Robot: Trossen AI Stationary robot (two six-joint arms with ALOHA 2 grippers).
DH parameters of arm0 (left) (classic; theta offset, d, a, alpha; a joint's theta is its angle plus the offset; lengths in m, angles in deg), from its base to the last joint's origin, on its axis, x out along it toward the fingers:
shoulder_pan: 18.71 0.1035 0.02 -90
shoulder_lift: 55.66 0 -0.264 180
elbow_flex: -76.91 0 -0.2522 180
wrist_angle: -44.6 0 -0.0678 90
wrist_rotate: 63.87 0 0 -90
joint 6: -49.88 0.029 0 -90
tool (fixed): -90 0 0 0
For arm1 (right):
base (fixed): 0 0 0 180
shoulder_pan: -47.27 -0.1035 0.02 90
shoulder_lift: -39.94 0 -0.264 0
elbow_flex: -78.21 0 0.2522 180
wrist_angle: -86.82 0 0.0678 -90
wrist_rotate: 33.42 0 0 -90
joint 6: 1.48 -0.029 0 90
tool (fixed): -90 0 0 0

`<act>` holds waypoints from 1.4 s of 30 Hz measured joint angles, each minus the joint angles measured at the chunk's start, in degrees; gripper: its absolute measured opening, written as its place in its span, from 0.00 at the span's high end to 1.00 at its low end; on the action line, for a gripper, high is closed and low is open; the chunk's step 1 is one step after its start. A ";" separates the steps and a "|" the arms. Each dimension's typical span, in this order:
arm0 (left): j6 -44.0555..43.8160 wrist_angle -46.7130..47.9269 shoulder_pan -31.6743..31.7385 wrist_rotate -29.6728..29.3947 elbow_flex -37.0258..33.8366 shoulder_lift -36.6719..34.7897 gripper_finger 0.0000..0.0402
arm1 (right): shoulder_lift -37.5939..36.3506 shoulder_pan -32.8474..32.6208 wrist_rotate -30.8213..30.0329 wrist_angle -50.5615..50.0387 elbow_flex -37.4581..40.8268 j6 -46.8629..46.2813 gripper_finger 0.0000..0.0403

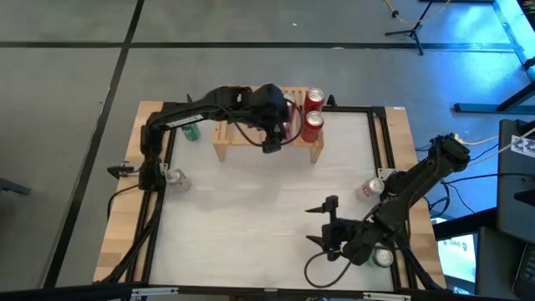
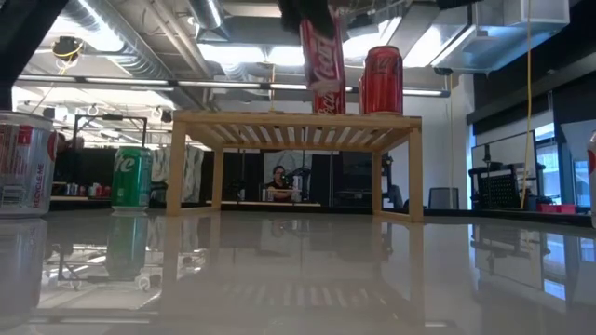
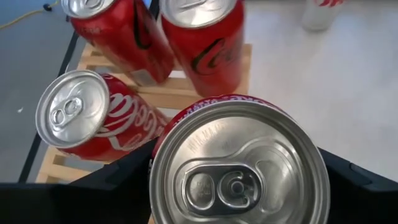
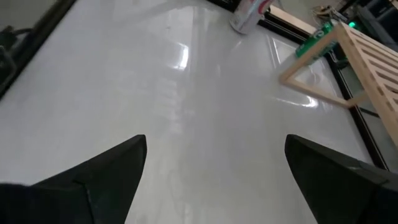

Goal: Place canned beverage on shelf
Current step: Put the red white soda can on the shelf

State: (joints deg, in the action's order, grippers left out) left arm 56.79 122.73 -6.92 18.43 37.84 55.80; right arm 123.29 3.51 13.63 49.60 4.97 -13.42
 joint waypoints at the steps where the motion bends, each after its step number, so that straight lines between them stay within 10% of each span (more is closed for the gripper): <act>1: 0.25 -0.15 0.34 -0.03 0.00 0.37 0.26 | 0.00 0.54 0.00 -0.17 0.00 -0.09 0.05; 42: 1.23 -5.21 3.11 1.59 -1.86 4.94 0.26 | 0.00 3.00 2.51 -0.66 0.00 0.43 0.05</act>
State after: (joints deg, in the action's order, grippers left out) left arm 58.02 117.52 -3.81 20.02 35.98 60.74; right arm 123.29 6.51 16.14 48.94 4.97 -12.98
